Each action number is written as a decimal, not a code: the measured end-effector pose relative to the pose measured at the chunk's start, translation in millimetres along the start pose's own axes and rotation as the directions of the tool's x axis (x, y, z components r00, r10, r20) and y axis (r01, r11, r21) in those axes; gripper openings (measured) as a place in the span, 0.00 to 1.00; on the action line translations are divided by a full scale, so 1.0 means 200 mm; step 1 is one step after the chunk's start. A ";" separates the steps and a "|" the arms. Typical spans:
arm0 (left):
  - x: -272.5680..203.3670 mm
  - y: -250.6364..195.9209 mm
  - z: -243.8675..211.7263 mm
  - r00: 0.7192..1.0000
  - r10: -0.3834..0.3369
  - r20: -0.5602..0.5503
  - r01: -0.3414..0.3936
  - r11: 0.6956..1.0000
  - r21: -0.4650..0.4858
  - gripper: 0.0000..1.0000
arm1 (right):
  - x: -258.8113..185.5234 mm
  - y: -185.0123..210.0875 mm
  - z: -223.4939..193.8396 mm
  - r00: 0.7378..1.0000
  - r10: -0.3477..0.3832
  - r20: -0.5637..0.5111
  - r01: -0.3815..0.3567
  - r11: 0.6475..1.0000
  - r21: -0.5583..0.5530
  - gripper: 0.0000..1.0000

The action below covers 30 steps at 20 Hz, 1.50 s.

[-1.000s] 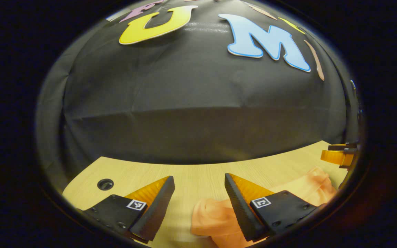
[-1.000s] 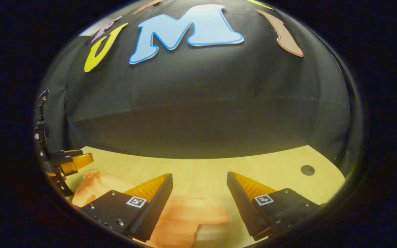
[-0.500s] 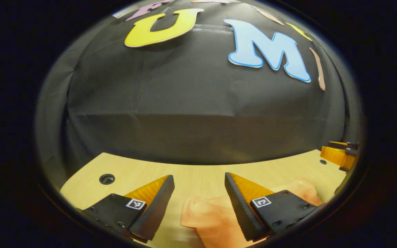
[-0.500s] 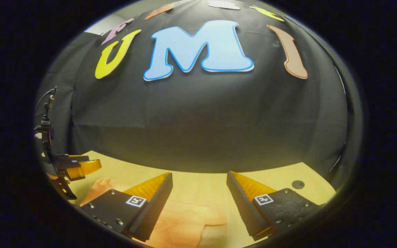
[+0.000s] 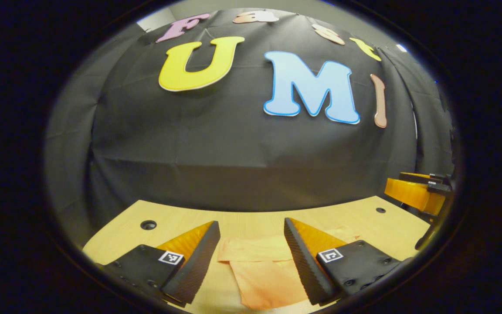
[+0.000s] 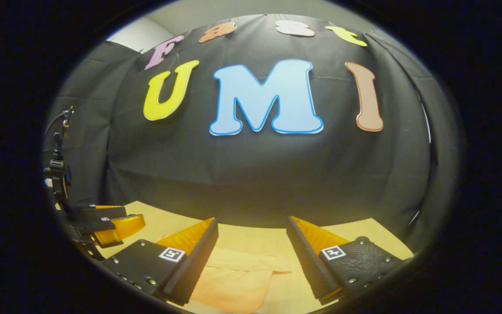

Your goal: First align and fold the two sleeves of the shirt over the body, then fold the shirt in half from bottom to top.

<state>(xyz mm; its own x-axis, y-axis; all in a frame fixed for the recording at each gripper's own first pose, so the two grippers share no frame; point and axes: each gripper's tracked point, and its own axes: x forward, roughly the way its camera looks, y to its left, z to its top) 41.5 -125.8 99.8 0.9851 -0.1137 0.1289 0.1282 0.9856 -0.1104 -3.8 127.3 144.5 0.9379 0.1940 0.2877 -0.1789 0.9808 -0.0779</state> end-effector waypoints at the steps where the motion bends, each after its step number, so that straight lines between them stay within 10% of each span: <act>1: -0.08 -0.02 0.01 1.000 -0.005 0.009 0.004 1.000 0.013 0.96 | -0.07 0.01 0.01 1.000 0.004 0.001 -0.004 1.000 0.001 0.98; 16: -1.15 -0.10 -0.10 0.996 0.010 0.089 -0.017 0.997 0.073 0.96 | -1.00 0.23 -0.13 0.997 0.027 0.068 -0.027 1.000 0.011 0.98; 30: -1.33 -0.14 -0.39 0.993 0.036 0.115 -0.041 0.998 0.039 0.96 | -1.25 0.20 -0.36 0.991 -0.041 0.129 0.037 0.999 0.036 0.98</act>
<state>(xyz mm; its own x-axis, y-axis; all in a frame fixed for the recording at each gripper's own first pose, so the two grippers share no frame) -215.2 -133.1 -8.1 0.9693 -0.0627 0.2376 0.0832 0.9935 -0.0775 -224.4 116.2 0.0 0.8982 0.1544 0.4115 -0.1546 0.9874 -0.0331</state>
